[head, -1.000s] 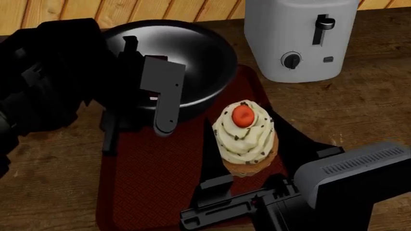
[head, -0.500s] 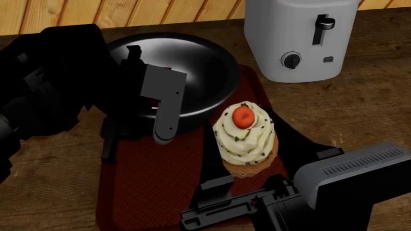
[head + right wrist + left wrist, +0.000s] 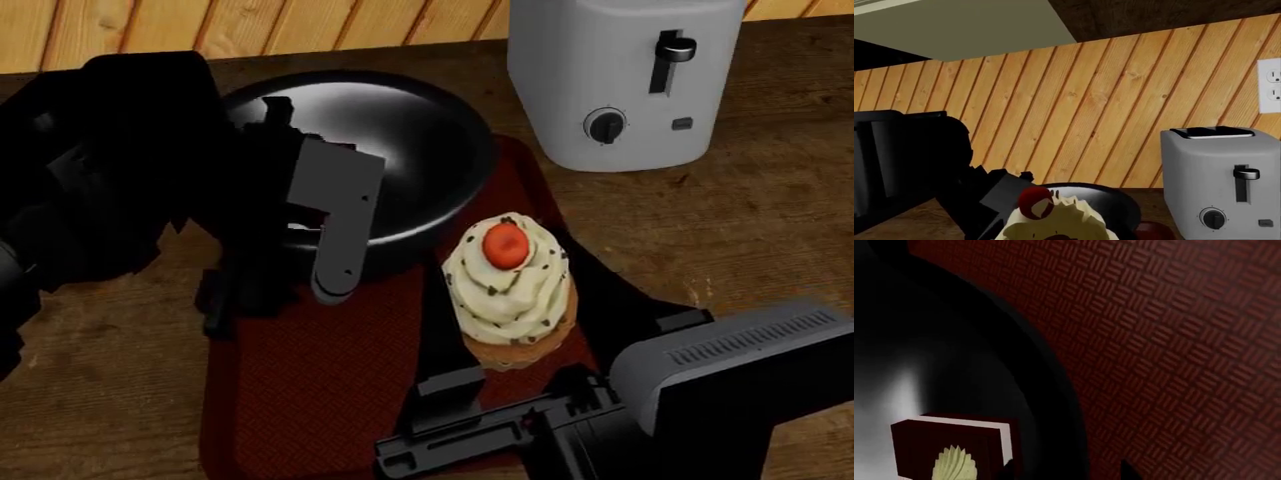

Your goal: Pick up the bowl with cake and place it on the tray. Pick up the cupcake and place it on the tray.

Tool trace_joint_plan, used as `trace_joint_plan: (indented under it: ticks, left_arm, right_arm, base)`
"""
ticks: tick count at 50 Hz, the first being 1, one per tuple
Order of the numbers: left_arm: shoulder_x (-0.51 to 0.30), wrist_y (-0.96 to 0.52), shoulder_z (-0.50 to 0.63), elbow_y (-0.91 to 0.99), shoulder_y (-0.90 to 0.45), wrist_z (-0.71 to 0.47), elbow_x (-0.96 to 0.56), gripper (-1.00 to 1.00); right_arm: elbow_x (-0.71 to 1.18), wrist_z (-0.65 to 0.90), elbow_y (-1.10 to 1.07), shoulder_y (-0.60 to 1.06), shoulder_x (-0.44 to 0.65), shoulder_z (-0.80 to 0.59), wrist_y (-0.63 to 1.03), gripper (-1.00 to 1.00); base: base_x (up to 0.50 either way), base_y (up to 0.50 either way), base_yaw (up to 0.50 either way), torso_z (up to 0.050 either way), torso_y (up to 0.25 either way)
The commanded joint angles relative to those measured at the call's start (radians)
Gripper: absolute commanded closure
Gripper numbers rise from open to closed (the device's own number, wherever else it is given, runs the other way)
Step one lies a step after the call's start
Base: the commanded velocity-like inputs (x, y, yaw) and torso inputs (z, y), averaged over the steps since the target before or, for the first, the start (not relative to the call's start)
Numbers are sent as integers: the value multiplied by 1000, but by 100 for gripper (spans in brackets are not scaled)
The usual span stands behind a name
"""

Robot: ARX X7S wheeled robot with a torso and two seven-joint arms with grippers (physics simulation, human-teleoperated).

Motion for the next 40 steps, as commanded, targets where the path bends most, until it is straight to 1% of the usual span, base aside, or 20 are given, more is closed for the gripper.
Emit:
trace_joint_plan:
  ticks: [1,17,27,32,33,34,40]
  left_arm:
    - [3,-13,7,17,4,21,-22,-100]
    - [3,-16,6,20,-6,15,-26,-100]
    - [3,0,-4,13,-64,-33,-103,-100]
    - [3,13,-6,18,-75,-17,-136,-100]
    - [3,1,-6,23,-73,30,-151,-100]
    - [3,18,-10,21,-73,7,-156,-100]
    - [3,39,-16,12,-72,14,-194,-100]
  right_arm:
    - [-27,-11,-8,-3,3,0,3,100]
    - [-29,-12,1,-1,6,-3,-4,100]
    - [-3,10,-16,5,31,9,23,100]
    - [7,16,-14,11,38,6,37,100]
    - [16,12,-5,10,40,11,36,100]
    - [22,8,2,10,42,15,35,100]
    - [53,2,32,24,48,28,43,100]
  base:
    - [0,0,0,0,0]
    - [0,0,0,0,1]
    - [0,0,0,0,0]
    - [0,0,0,0,0]
    - [0,0,0,0,0]
    - [0,0,0,0,0]
    - [0,0,0,0,0]
